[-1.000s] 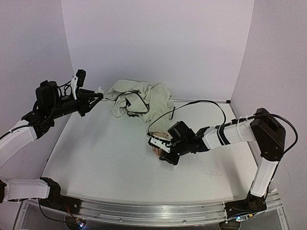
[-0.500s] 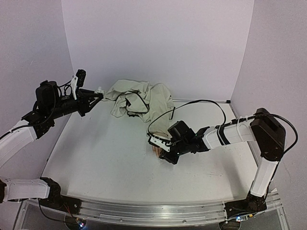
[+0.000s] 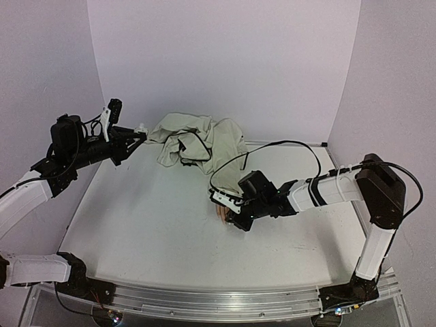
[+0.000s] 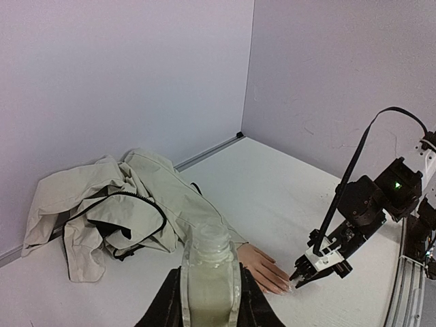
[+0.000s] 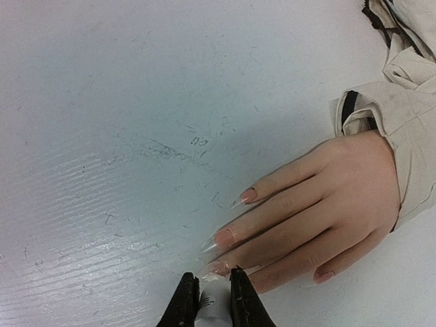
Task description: Paint the nails
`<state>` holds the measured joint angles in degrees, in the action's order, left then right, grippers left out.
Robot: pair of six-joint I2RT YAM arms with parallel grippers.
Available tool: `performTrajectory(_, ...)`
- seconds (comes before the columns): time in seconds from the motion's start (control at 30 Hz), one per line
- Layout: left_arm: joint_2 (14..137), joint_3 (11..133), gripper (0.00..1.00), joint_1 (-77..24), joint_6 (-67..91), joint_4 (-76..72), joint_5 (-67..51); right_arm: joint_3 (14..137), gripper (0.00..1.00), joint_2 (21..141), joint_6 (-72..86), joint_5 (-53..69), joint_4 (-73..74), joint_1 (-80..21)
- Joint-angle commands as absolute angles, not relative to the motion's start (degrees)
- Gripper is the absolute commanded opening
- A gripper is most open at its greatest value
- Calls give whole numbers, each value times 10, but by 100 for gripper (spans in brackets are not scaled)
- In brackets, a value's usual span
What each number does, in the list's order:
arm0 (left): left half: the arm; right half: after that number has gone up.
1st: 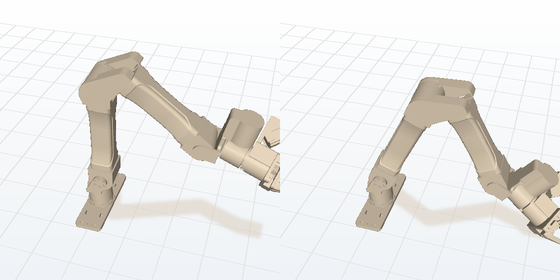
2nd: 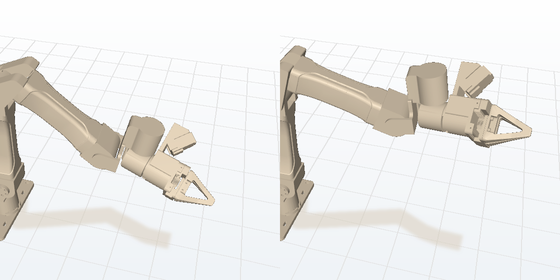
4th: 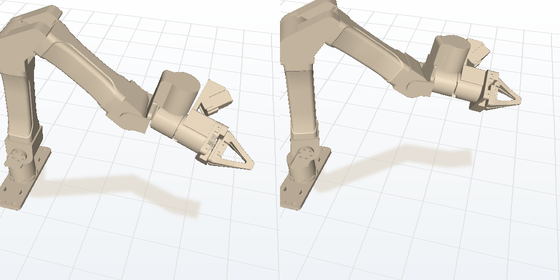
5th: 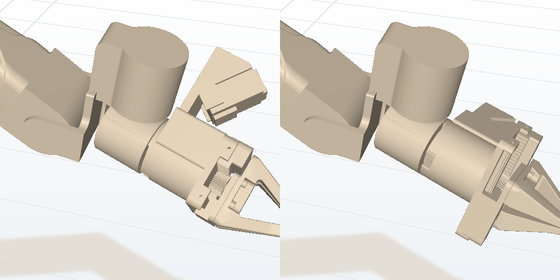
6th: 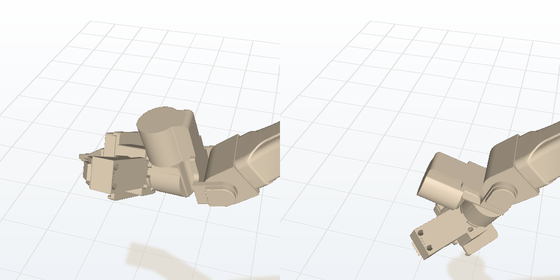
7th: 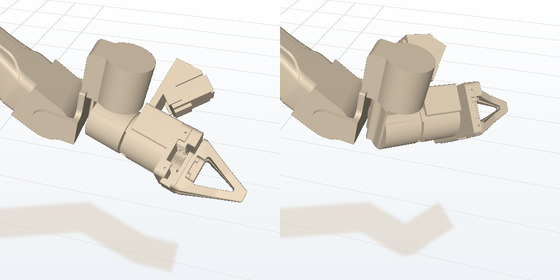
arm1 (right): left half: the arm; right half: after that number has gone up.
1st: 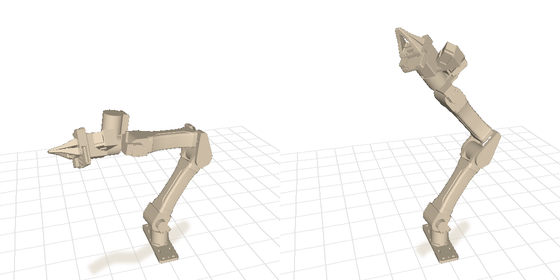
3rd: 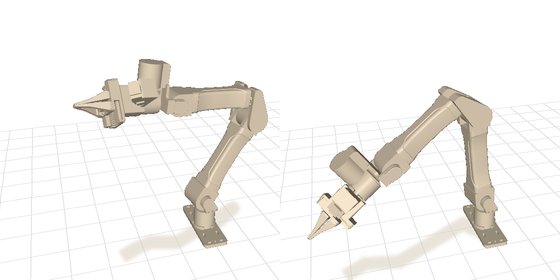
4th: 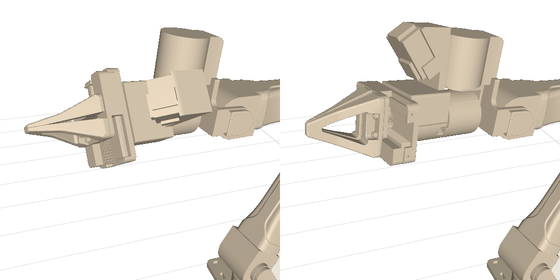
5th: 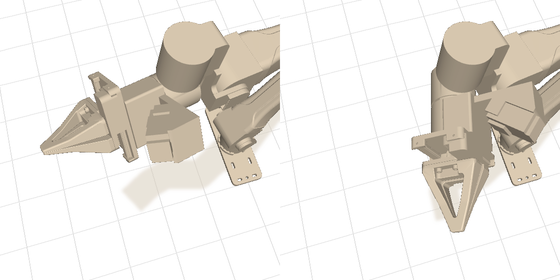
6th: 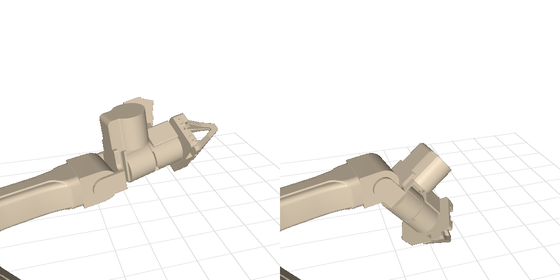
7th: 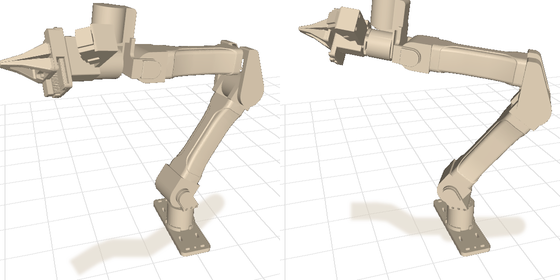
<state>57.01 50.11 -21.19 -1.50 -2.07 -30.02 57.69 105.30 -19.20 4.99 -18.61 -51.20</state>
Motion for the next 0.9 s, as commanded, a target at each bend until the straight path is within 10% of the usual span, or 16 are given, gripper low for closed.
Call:
performTrajectory(0.0,556,503,0,-209,-15,-62,-309,596,0,1034,-188,41,-193,-516)
performTrajectory(0.87,555,504,0,-208,-13,-62,-312,573,0,1021,-180,64,-156,-523)
